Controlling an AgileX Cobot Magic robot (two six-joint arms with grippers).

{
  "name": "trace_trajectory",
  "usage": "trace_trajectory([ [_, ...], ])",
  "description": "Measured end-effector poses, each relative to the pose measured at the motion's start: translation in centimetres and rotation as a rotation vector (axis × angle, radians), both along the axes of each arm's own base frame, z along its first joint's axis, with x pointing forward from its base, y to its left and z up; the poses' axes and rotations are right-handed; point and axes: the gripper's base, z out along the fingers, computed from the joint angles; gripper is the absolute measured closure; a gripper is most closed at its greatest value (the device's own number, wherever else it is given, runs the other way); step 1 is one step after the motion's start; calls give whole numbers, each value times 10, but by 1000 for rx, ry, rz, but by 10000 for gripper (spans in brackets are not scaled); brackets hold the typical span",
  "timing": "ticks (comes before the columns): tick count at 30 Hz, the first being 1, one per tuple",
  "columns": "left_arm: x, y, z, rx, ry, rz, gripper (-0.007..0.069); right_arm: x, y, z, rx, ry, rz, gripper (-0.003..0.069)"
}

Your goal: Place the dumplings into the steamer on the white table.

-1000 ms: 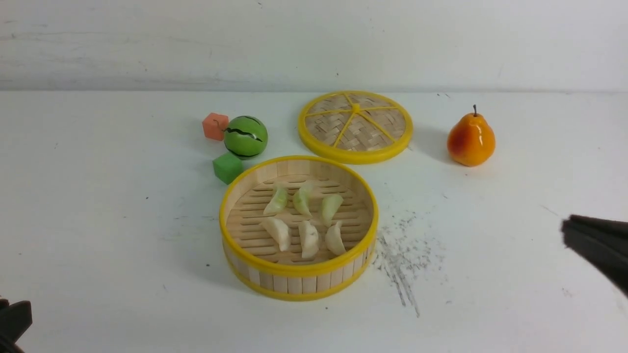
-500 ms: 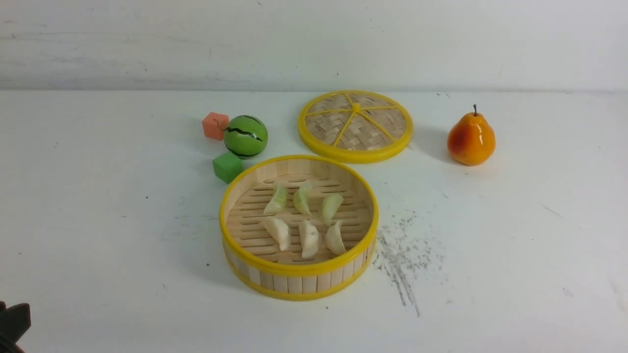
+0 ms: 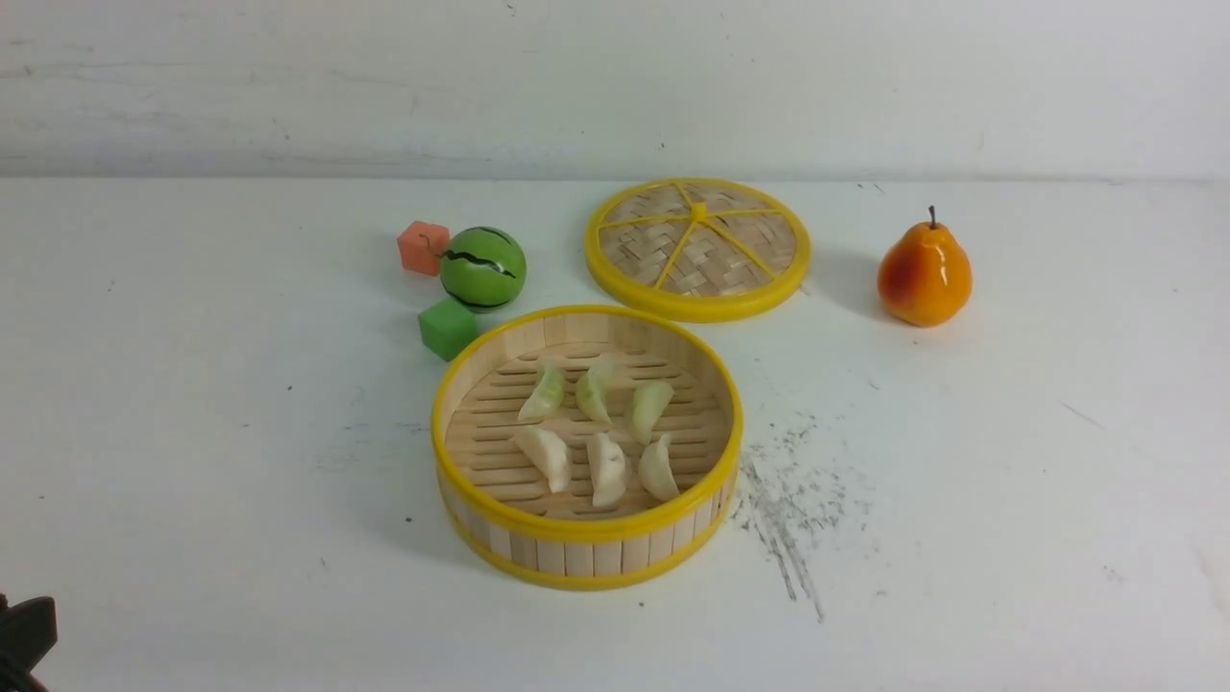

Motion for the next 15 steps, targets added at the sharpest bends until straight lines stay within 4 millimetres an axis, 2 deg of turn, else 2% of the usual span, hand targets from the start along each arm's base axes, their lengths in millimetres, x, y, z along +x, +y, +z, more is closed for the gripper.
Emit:
trace_trajectory([
  [15, 0, 0, 0, 0, 0, 0, 439, 0, 0, 0, -4, 1, -1, 650],
])
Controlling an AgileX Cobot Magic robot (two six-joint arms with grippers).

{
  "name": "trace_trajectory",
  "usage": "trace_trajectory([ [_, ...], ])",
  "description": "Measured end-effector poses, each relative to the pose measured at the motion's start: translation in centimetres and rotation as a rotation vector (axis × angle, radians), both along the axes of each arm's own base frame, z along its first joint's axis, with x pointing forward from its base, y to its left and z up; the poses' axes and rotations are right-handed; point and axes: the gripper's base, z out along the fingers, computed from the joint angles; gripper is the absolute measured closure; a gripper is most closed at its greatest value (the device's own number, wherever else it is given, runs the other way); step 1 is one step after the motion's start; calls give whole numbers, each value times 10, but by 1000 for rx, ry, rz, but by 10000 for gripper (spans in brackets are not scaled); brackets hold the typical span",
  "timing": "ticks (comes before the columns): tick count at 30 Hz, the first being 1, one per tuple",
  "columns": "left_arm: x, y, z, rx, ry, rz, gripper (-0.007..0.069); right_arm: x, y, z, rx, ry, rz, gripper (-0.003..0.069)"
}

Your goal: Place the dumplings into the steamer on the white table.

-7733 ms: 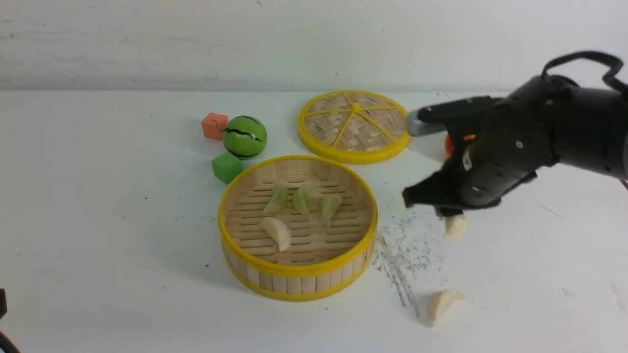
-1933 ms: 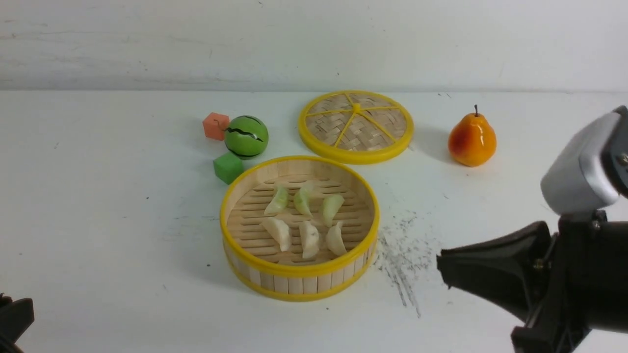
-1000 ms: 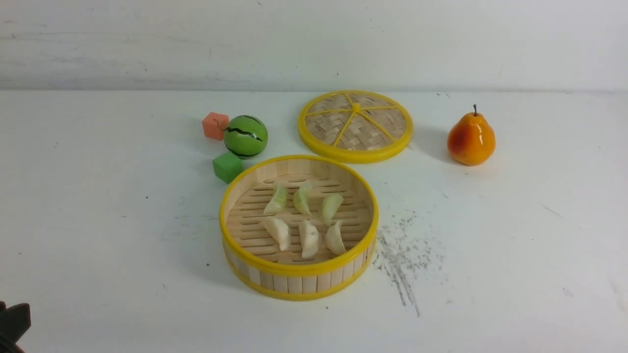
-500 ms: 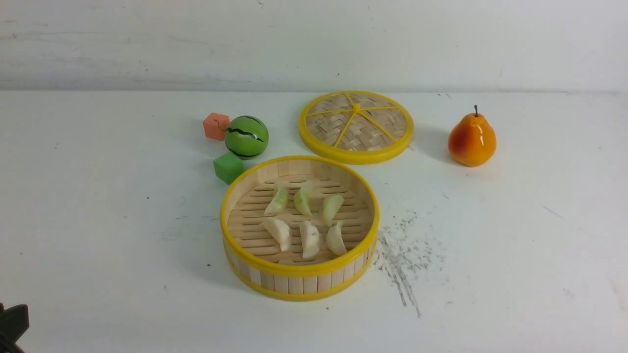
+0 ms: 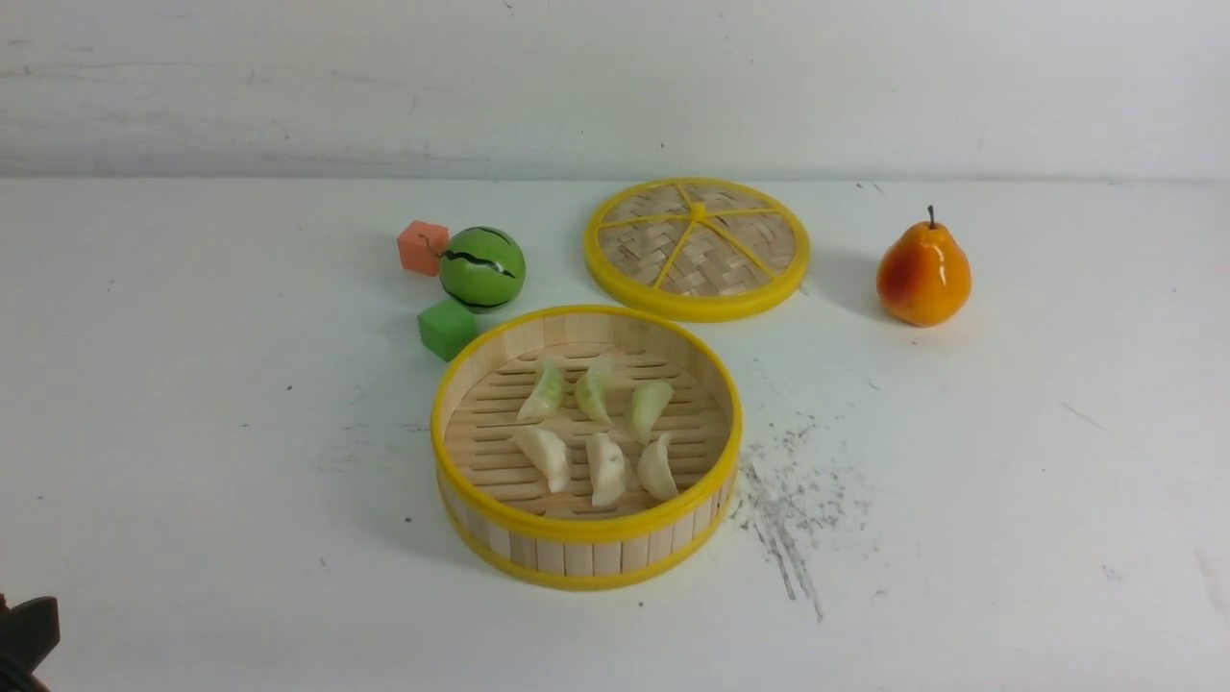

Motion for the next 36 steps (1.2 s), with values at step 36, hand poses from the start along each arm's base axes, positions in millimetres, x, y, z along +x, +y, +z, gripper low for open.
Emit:
trace_trajectory([
  [36, -28, 17, -30, -157, -184, 104, 425, 0, 0, 0, 4, 1, -1, 630],
])
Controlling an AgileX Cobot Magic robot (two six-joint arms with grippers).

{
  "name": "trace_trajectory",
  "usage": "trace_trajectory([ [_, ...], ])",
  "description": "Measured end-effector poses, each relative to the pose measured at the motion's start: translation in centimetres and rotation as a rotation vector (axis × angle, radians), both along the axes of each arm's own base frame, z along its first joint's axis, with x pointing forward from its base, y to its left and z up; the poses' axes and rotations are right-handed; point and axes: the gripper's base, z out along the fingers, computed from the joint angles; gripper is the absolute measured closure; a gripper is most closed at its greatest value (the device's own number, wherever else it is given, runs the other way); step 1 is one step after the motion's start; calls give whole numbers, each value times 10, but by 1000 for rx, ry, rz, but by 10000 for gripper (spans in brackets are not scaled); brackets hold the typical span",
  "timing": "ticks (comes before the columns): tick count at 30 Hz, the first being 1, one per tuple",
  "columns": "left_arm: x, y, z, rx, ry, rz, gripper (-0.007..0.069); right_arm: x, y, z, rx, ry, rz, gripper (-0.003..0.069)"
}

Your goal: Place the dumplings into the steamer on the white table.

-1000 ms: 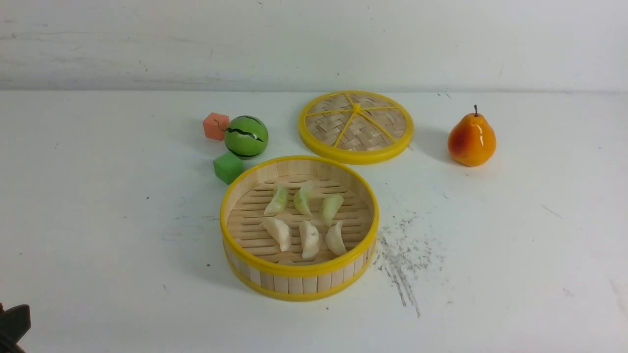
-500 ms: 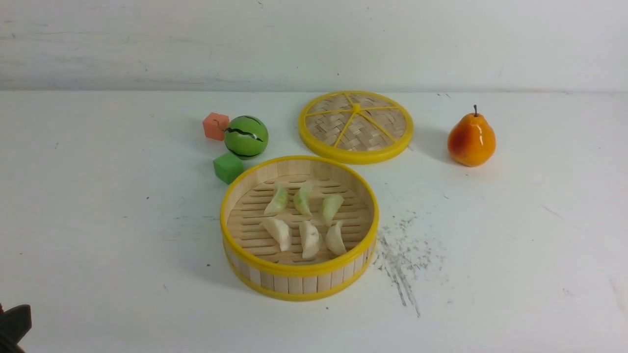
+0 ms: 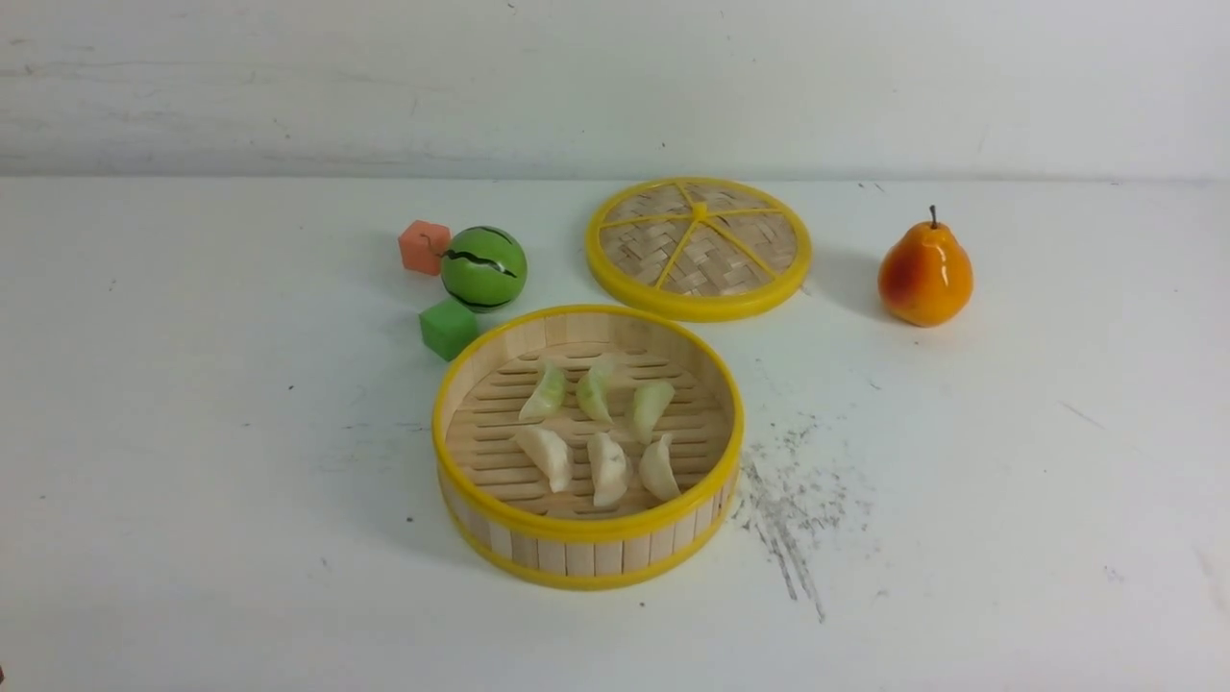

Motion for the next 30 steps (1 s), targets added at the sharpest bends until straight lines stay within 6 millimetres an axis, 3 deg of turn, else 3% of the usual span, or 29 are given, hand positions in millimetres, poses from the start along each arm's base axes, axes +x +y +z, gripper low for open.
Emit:
trace_trajectory([
  [3, -6, -1, -8, -9, -160, 35, 501, 0, 0, 0, 0, 0, 0, 626],
  [7, -2, -2, -27, 51, -200, 77, 639, 0, 0, 0, 0, 1, 0, 622],
  [12, 2, -2, -54, 40, -114, 83, 638, 0, 0, 0, 0, 1, 0, 615],
  [18, -1, -3, -69, 58, 41, 72, 638, 0, 0, 0, 0, 1, 0, 606],
  [30, -2, -3, -72, 67, 75, 67, 638, 0, 0, 0, 0, 1, 0, 591],
])
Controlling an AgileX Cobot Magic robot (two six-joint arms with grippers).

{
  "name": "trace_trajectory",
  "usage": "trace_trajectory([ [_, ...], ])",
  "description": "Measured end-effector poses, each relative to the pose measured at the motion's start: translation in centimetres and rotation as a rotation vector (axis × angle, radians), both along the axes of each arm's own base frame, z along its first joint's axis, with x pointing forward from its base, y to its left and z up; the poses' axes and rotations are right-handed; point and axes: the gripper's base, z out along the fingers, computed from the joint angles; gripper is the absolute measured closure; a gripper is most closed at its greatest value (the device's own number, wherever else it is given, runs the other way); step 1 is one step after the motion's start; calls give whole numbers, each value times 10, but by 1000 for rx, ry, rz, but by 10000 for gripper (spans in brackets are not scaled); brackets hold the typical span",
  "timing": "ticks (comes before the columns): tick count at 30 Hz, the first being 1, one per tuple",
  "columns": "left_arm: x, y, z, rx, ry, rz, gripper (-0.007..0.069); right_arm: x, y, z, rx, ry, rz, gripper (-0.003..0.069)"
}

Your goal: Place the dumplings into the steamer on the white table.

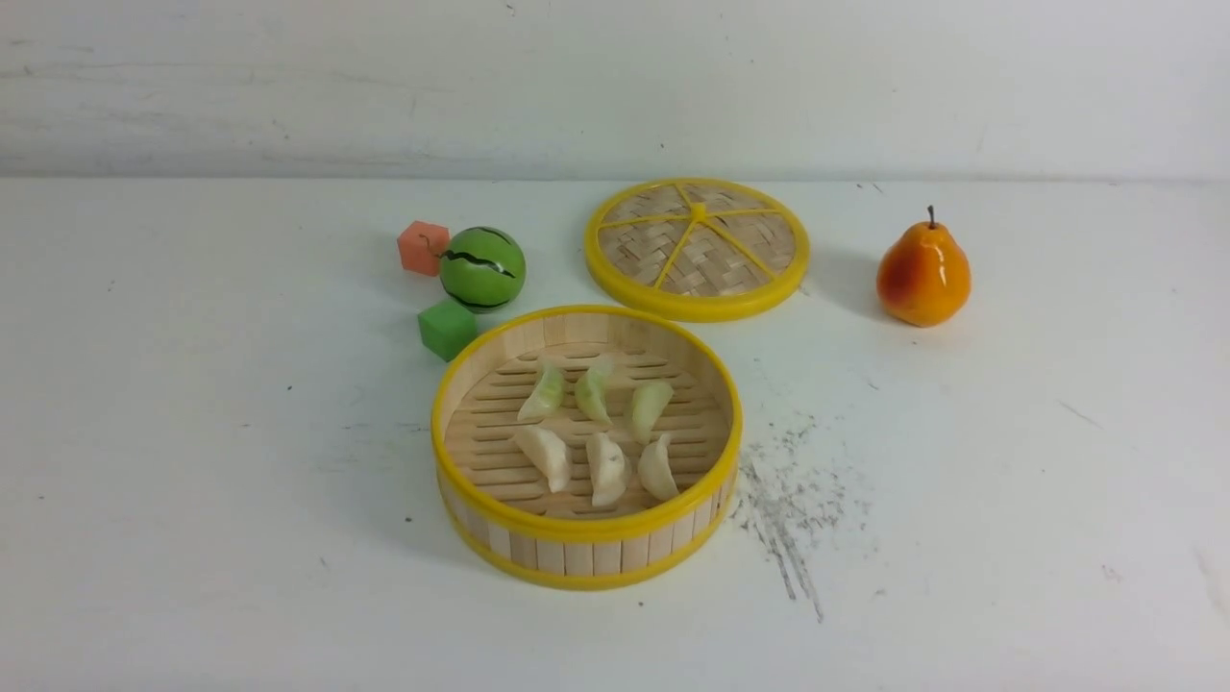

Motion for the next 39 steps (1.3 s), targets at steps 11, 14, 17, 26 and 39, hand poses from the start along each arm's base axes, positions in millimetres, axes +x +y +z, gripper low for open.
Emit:
trace_trajectory([
  [11, 0, 0, 0, -2, 0, 0, 638, 0, 0, 0, 0, -1, 0, 574],
  [14, 0, 0, 0, -2, 0, 0, 638, 0, 0, 0, 0, -1, 0, 571],
  [17, 0, 0, 0, -2, 0, 0, 638, 0, 0, 0, 0, -1, 0, 564],
  [26, 0, 0, 0, -1, 0, -1, 638, 0, 0, 0, 0, -1, 0, 552],
  [39, 0, 0, 0, 1, 0, -1, 636, 0, 0, 0, 0, -1, 0, 535],
])
